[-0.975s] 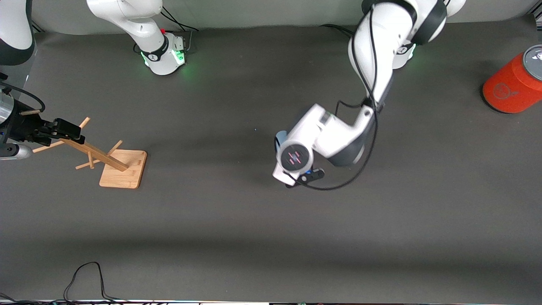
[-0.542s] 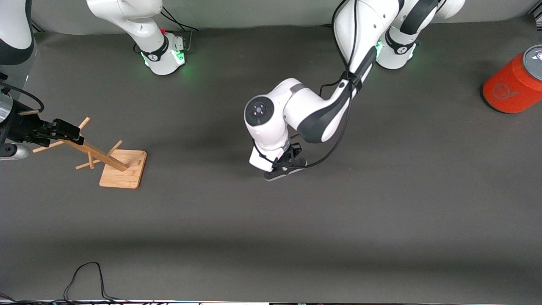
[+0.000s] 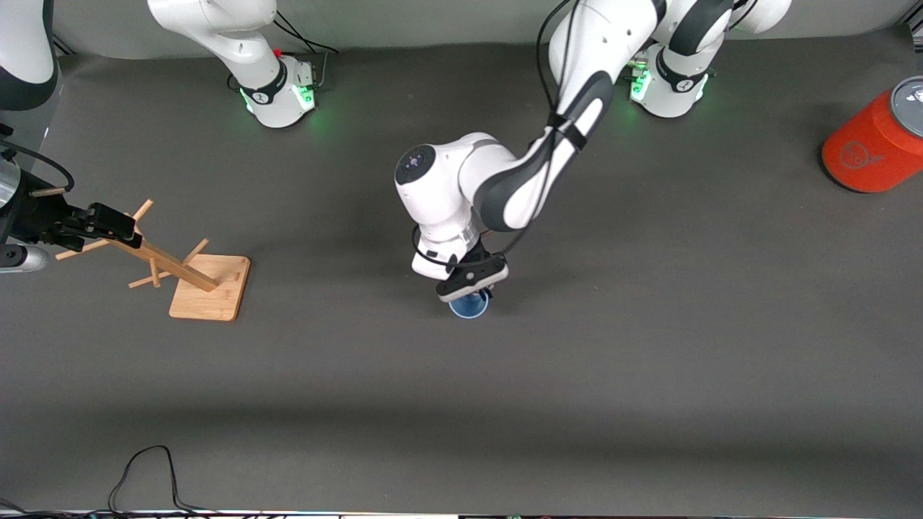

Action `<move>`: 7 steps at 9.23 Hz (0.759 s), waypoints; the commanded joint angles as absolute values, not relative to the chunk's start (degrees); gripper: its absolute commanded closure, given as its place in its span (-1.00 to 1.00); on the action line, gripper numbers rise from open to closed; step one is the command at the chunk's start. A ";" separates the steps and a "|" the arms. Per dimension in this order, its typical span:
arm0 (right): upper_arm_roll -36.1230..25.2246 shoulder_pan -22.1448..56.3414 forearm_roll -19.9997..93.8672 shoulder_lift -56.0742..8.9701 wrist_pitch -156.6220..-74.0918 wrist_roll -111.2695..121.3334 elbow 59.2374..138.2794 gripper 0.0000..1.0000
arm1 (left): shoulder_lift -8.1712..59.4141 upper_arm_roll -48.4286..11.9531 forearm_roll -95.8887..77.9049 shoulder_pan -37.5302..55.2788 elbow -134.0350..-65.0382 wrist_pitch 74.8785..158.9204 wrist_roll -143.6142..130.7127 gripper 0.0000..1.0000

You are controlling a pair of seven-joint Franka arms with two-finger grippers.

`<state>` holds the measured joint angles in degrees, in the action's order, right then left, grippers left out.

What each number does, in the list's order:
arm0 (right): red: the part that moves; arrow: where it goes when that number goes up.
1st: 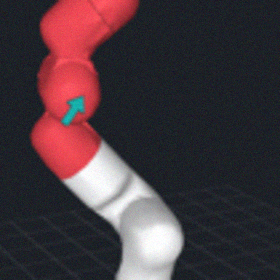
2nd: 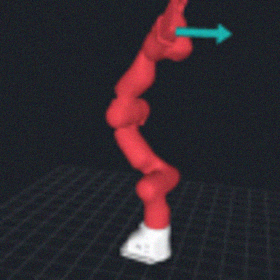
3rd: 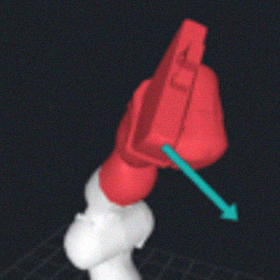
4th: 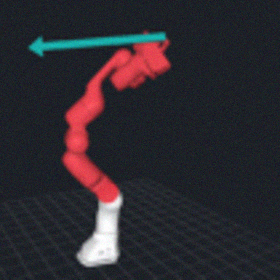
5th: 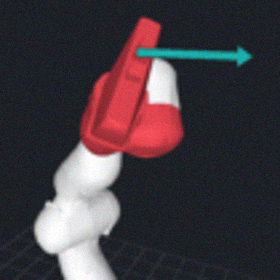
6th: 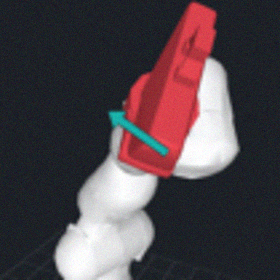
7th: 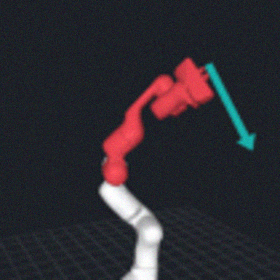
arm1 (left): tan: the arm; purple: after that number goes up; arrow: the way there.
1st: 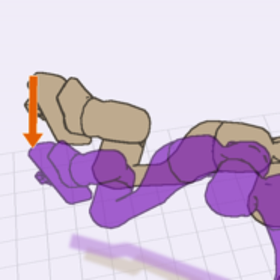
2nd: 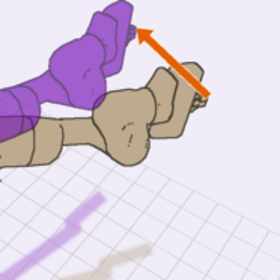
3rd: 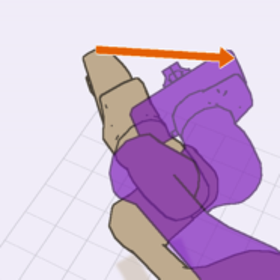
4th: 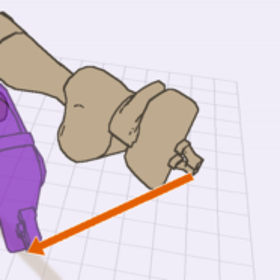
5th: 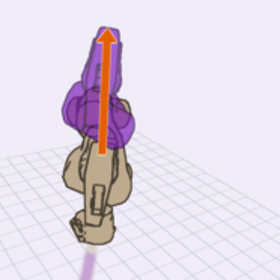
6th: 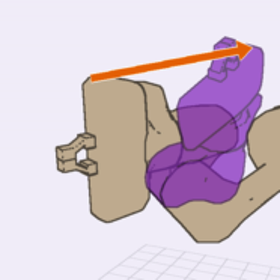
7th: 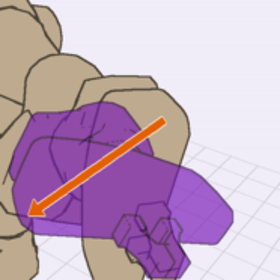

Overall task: Rotate and upright cup with both arms
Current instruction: 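Set the upright blue cup on the table and open the left gripper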

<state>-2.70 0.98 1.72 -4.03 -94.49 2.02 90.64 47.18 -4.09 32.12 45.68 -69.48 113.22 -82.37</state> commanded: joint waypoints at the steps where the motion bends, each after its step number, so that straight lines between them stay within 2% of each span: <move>1: -3.16 1.23 1.85 -3.69 -94.66 2.64 90.35 -1.00 | 46.40 -2.90 36.64 47.98 -73.91 115.84 -87.88 1.00; 6: -3.16 1.23 1.58 -3.69 -94.57 2.64 90.44 -1.00 | 47.20 -3.16 40.87 50.36 -76.64 116.02 -92.90 1.00; 7: -3.08 1.23 1.58 -3.69 -94.57 2.64 90.44 -1.00 | 47.11 -3.25 40.78 50.36 -77.08 116.89 -92.90 0.86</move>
<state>-2.78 0.96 1.65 -4.03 -94.49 2.02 90.63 47.78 -3.99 40.05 49.45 -74.67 115.42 -91.10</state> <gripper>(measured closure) 0.000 0.916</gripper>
